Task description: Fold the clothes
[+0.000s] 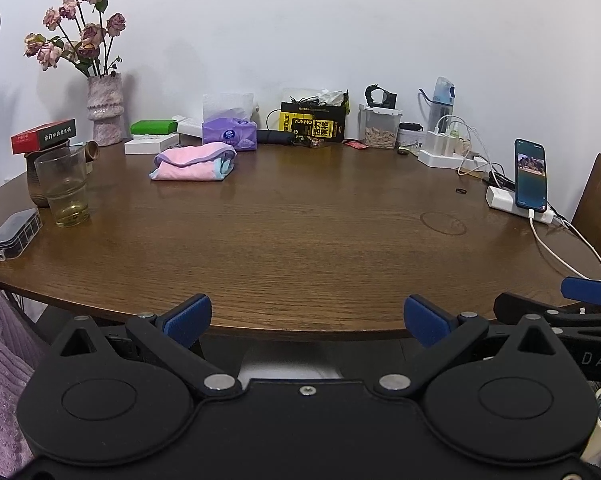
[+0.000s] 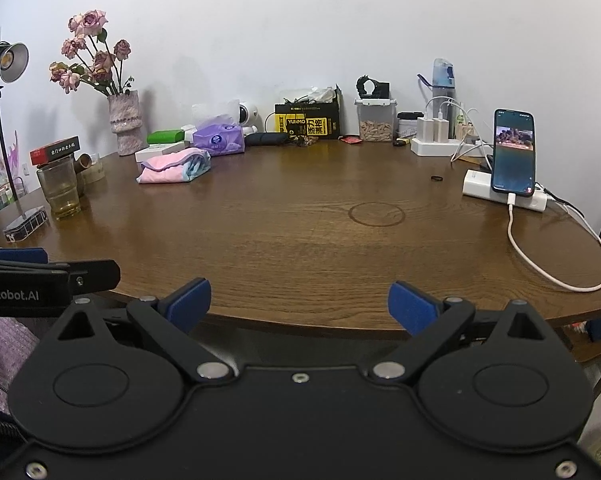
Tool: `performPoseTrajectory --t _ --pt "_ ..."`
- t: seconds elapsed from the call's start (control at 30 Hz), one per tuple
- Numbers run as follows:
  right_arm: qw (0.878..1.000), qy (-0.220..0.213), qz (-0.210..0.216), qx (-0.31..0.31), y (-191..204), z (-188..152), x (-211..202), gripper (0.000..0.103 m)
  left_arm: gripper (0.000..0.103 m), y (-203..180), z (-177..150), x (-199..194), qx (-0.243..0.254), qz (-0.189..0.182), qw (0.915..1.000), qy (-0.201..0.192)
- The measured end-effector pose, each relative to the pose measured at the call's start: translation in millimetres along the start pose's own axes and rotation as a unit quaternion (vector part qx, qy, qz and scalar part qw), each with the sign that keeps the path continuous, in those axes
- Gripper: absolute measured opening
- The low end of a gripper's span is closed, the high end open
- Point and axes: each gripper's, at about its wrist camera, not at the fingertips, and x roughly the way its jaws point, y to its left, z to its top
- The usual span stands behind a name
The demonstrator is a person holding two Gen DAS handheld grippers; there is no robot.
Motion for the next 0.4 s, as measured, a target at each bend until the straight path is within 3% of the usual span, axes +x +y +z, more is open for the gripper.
performPoseTrajectory --t 0.4 --pt "1.000 0.002 0.000 -0.004 -2.5 1.7 2.9 0.098 0.103 -2.1 -0.5 -0.5 0.003 -0.001 1.0000 0.000"
